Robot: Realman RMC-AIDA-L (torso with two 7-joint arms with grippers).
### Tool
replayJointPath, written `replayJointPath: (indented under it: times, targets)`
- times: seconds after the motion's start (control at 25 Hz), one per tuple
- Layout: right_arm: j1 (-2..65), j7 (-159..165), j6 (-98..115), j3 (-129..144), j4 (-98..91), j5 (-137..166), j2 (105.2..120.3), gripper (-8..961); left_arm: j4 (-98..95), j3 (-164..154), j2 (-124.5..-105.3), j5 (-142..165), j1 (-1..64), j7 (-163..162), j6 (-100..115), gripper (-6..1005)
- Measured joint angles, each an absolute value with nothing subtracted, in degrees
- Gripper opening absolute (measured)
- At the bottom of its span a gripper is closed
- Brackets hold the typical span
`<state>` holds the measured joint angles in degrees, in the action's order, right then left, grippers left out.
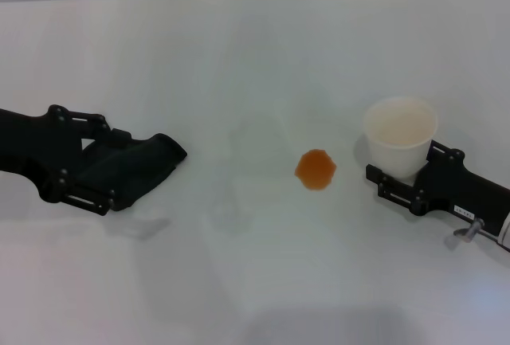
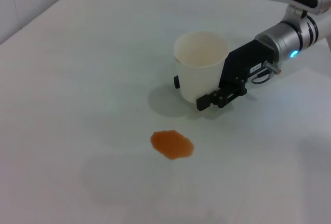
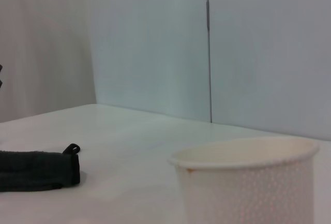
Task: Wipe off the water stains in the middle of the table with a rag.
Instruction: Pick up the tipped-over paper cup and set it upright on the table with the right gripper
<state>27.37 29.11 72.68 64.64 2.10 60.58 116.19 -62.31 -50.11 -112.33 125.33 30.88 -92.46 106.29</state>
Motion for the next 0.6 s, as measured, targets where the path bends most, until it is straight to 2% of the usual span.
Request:
replayJointPath:
  times: [0.6]
  targets:
    - [26.2,29.3,72.1,64.5,2.2,60.6,116.19,831,-62.2,-50.2,-112.61,125.3,30.7,-92.5,106.3,891]
